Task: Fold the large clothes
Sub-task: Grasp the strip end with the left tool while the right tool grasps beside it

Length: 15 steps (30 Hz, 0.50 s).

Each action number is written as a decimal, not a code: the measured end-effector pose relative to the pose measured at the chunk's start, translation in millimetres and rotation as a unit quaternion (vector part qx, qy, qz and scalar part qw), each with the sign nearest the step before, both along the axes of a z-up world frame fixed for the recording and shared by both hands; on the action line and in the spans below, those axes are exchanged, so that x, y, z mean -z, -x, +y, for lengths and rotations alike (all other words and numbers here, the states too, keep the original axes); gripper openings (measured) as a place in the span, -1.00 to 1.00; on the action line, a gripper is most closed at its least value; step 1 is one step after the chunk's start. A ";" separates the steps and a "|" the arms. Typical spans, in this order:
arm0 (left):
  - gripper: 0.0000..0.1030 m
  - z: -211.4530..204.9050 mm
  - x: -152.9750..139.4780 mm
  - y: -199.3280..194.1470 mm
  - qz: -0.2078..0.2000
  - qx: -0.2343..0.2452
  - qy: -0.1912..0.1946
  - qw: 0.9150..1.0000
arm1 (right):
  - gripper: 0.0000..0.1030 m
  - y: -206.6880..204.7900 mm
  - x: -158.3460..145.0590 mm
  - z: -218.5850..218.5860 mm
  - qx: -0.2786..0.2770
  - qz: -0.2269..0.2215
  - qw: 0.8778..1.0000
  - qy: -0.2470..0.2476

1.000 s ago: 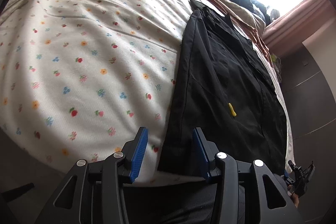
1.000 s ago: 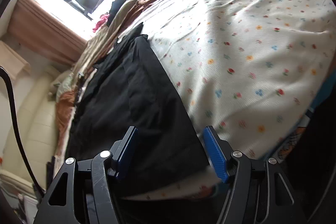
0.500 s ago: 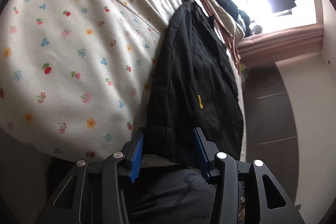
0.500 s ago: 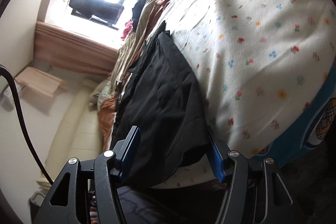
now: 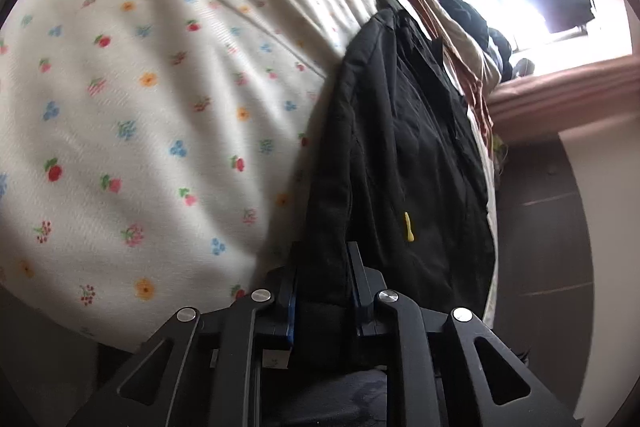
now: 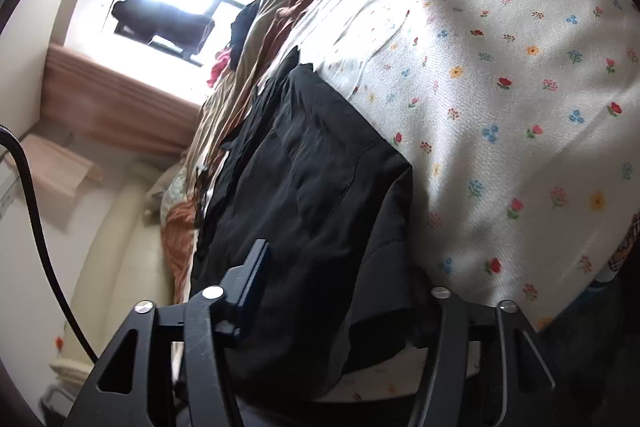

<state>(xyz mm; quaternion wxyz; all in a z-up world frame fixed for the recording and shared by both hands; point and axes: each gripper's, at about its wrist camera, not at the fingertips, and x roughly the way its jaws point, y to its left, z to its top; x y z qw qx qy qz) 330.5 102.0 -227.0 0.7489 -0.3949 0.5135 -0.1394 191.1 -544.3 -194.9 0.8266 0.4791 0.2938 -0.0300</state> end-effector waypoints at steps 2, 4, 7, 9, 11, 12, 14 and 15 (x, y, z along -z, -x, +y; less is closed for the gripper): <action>-0.63 4.7 2.9 2.5 0.000 -0.007 0.011 1.000 | -0.16 -3.3 0.9 -0.6 0.005 0.001 1.000 -0.006; -0.70 5.1 0.0 4.4 -0.004 -0.012 0.000 1.000 | -0.68 -5.9 0.9 -0.7 0.009 0.010 1.000 0.000; -0.81 11.1 -9.9 6.7 -0.020 -0.033 0.013 0.999 | -0.85 -7.8 -7.7 -2.6 0.007 0.006 1.000 -0.003; -0.84 15.5 -21.3 7.5 -0.037 -0.040 0.026 0.998 | -0.86 -7.6 -20.8 -1.0 0.000 -0.004 1.000 0.001; -0.87 18.6 -34.0 10.8 -0.056 -0.042 0.024 0.997 | -0.87 -7.9 -39.0 3.5 -0.009 -0.011 1.000 0.007; -0.88 21.3 -42.6 13.0 -0.067 -0.044 0.025 0.996 | -0.87 -7.0 -47.0 5.3 -0.011 -0.016 1.000 0.012; -0.89 26.0 -54.2 15.9 -0.079 -0.048 0.035 0.995 | -0.89 -3.3 -69.4 11.2 -0.017 -0.035 0.999 0.020; -0.89 29.2 -61.8 18.7 -0.085 -0.050 0.037 0.994 | -0.89 -0.1 -80.1 13.8 -0.018 -0.047 0.998 0.023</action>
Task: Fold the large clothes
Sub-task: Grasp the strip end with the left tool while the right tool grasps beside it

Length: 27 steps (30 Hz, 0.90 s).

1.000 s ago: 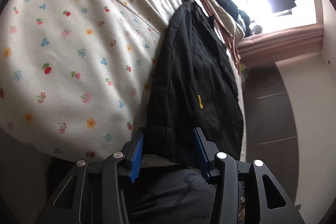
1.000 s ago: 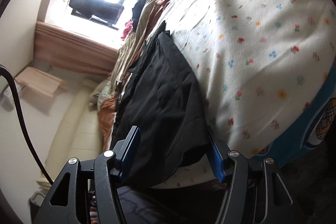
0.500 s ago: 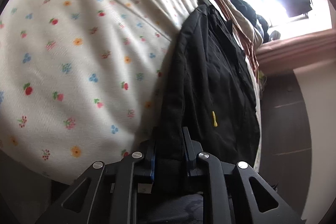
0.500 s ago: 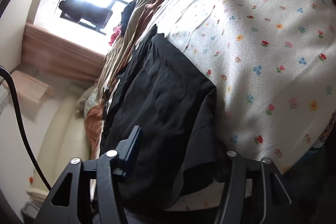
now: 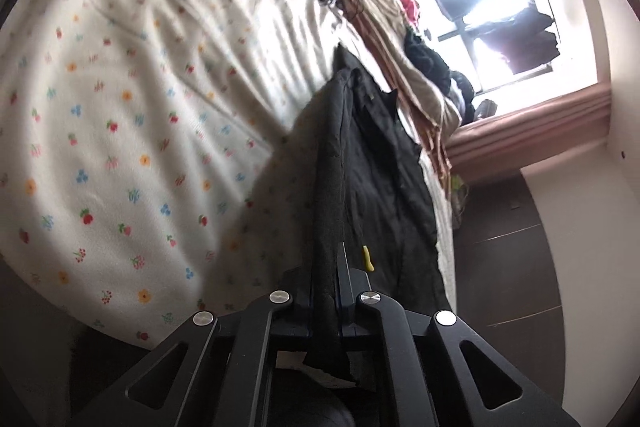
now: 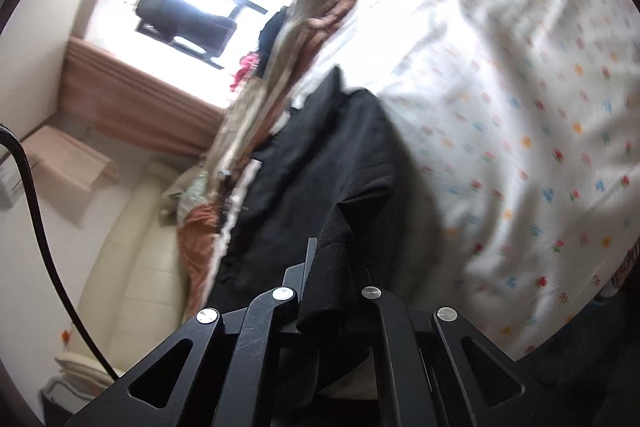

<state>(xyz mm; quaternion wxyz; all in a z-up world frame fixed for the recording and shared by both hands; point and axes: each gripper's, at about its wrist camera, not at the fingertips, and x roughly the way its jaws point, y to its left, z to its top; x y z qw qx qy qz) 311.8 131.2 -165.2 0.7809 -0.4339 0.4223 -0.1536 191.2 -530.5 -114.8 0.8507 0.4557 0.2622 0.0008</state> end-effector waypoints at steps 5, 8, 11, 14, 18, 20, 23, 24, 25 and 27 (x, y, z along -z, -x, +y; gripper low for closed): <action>-0.90 7.6 -34.4 18.9 -0.039 -0.002 -0.003 0.999 | -0.90 17.2 -41.3 16.4 -0.015 -0.026 0.999 0.015; -0.90 16.8 -53.7 38.5 -0.059 -0.011 0.006 0.998 | -0.90 29.2 -55.4 24.7 -0.022 -0.039 0.999 0.016; -0.90 26.5 -66.8 55.2 -0.071 -0.017 0.008 0.997 | -0.90 44.5 -69.5 36.1 -0.029 -0.054 0.998 0.021; -0.90 37.9 -78.2 80.9 -0.083 -0.023 0.007 0.996 | -0.90 62.9 -85.2 48.8 -0.039 -0.077 0.996 0.026; -0.90 56.3 -89.0 119.6 -0.090 -0.033 -0.001 0.995 | -0.90 78.7 -101.5 66.1 -0.051 -0.102 0.993 0.033; -0.90 64.5 -94.8 136.6 -0.098 -0.041 -0.005 0.994 | -0.90 84.5 -109.4 76.4 -0.062 -0.109 0.991 0.038; -0.90 77.6 -101.2 161.2 -0.106 -0.055 -0.002 0.993 | -0.90 90.9 -115.5 88.3 -0.079 -0.111 0.990 0.042; -0.90 80.1 -103.0 168.0 -0.108 -0.057 -0.002 0.993 | -0.90 94.6 -118.2 93.2 -0.085 -0.112 0.989 0.043; -0.90 81.8 -105.2 173.7 -0.110 -0.059 -0.003 0.992 | -0.90 99.3 -120.8 97.7 -0.089 -0.114 0.988 0.045; -0.90 83.6 -110.0 186.6 -0.116 -0.061 -0.005 0.991 | -0.90 109.8 -124.8 104.0 -0.096 -0.120 0.987 0.049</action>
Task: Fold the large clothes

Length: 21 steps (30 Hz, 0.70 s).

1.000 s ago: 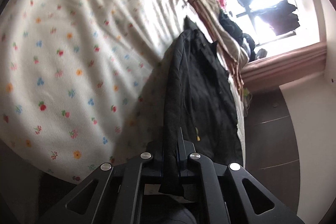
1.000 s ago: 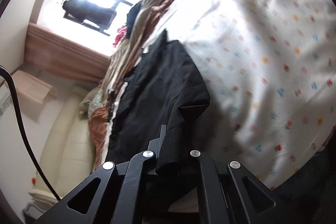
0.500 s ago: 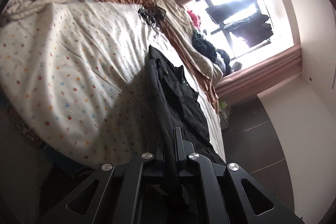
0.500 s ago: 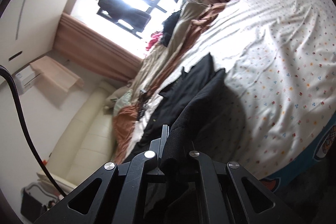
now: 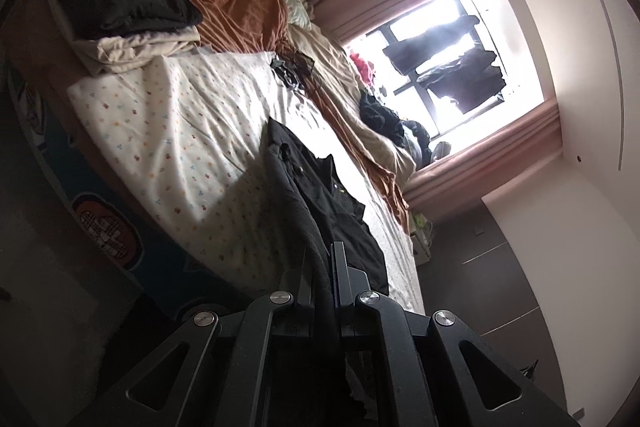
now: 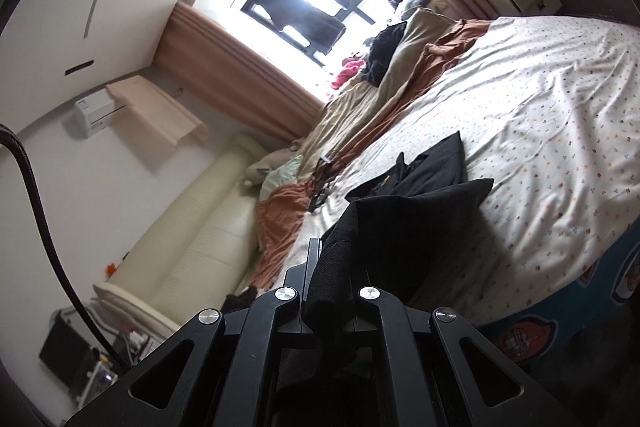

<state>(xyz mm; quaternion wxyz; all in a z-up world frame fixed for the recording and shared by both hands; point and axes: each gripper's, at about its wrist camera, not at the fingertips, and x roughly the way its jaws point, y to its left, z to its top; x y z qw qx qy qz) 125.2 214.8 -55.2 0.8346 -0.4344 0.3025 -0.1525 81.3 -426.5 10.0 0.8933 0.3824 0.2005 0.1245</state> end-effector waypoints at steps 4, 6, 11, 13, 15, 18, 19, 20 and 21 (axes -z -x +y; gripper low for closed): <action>-0.90 4.6 -7.5 21.8 -0.005 -0.003 -0.007 1.000 | -0.90 22.4 -3.3 4.1 -0.004 -0.010 1.000 -0.001; -0.90 7.1 -12.2 34.1 -0.009 -0.005 -0.010 1.000 | -0.90 33.8 -1.7 3.6 -0.003 -0.013 1.000 -0.008; -0.90 13.5 -26.0 56.9 -0.024 -0.008 -0.013 1.000 | -0.90 52.0 -2.9 1.7 -0.005 -0.021 1.000 -0.021; -0.90 15.6 -34.6 64.5 -0.034 -0.012 -0.014 0.999 | -0.90 53.8 -6.6 1.0 -0.010 -0.028 0.999 -0.031; -0.90 16.9 -40.3 69.7 -0.042 -0.015 -0.010 0.999 | -0.90 56.3 -13.9 2.0 -0.013 -0.035 0.999 -0.029; -0.90 18.3 -47.8 72.1 -0.052 -0.019 -0.006 0.998 | -0.90 60.7 -23.3 4.9 -0.020 -0.045 0.998 -0.025; -0.90 18.3 -50.6 71.1 -0.056 -0.020 -0.005 0.998 | -0.90 61.3 -25.9 5.1 -0.021 -0.048 0.998 -0.022; -0.90 18.0 -52.1 70.2 -0.058 -0.020 -0.005 0.998 | -0.90 61.1 -27.2 5.0 -0.020 -0.048 0.998 -0.018; -0.90 17.7 -54.1 67.6 -0.060 -0.021 -0.004 0.998 | -0.90 60.0 -27.5 4.0 -0.018 -0.048 0.999 -0.015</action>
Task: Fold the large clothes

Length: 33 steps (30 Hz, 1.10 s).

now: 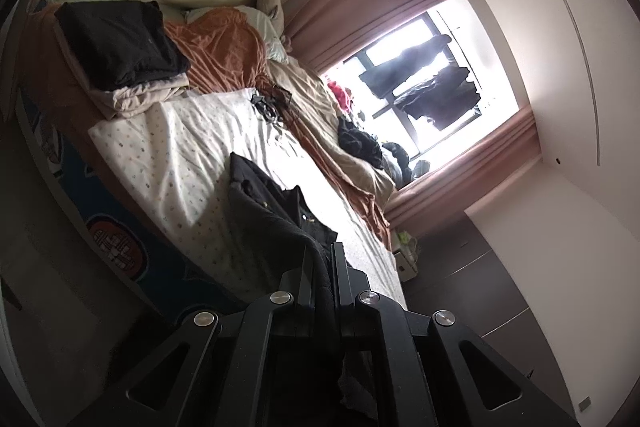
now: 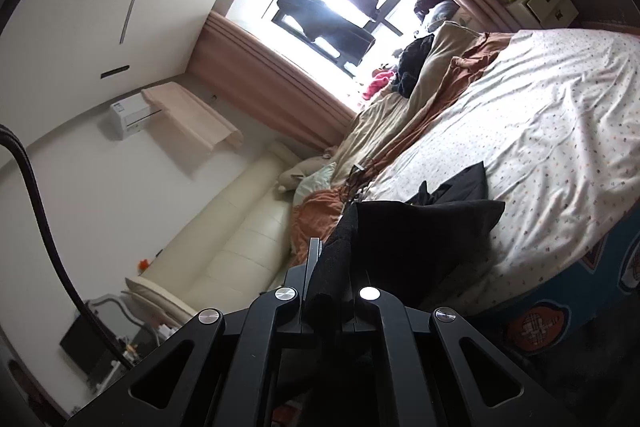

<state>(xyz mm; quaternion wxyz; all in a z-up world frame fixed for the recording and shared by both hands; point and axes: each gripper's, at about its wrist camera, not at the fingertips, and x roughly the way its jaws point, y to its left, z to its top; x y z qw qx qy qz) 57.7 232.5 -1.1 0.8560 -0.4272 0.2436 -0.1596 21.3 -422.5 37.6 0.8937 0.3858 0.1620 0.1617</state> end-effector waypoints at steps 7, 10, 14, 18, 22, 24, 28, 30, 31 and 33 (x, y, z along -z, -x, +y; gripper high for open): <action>-0.90 -4.6 -14.4 -27.3 -0.010 0.004 0.011 1.000 | -0.90 -26.2 1.4 -11.6 0.007 0.017 1.000 -0.004; -0.90 -7.3 -18.1 -44.3 -0.018 -0.001 0.017 1.000 | -0.90 -43.6 -1.4 -17.5 0.011 0.018 1.000 0.001; -0.90 -7.0 -22.9 -71.2 -0.016 -0.007 0.024 1.000 | -0.90 -71.2 -2.9 -31.0 0.013 0.023 1.000 -0.003; -0.90 -11.3 -33.2 -109.2 -0.020 -0.011 0.024 0.999 | -0.90 -103.1 -7.5 -41.1 0.017 0.024 1.000 -0.011; -0.90 -20.1 -43.1 -156.3 -0.016 -0.009 0.015 1.000 | -0.90 -139.2 -11.6 -49.2 0.022 0.035 0.999 -0.014; -0.90 -25.1 -46.3 -178.2 -0.015 -0.007 0.009 1.000 | -0.90 -158.0 -12.7 -52.9 0.027 0.039 0.999 -0.013; -0.89 -32.2 -42.7 -224.0 -0.010 -0.005 0.001 1.000 | -0.90 -194.2 -8.6 -60.2 0.036 0.053 0.998 -0.008; -0.89 -35.3 -34.8 -249.7 0.002 -0.003 0.004 1.000 | -0.90 -211.5 -5.1 -63.6 0.042 0.061 0.997 -0.007; -0.90 -37.0 -30.0 -262.4 0.008 -0.002 0.004 1.000 | -0.90 -219.7 -3.6 -64.8 0.044 0.065 0.997 -0.008; -0.89 -40.0 -22.2 -281.2 0.019 -0.002 0.000 1.000 | -0.90 -240.2 3.2 -67.6 0.044 0.074 0.996 -0.010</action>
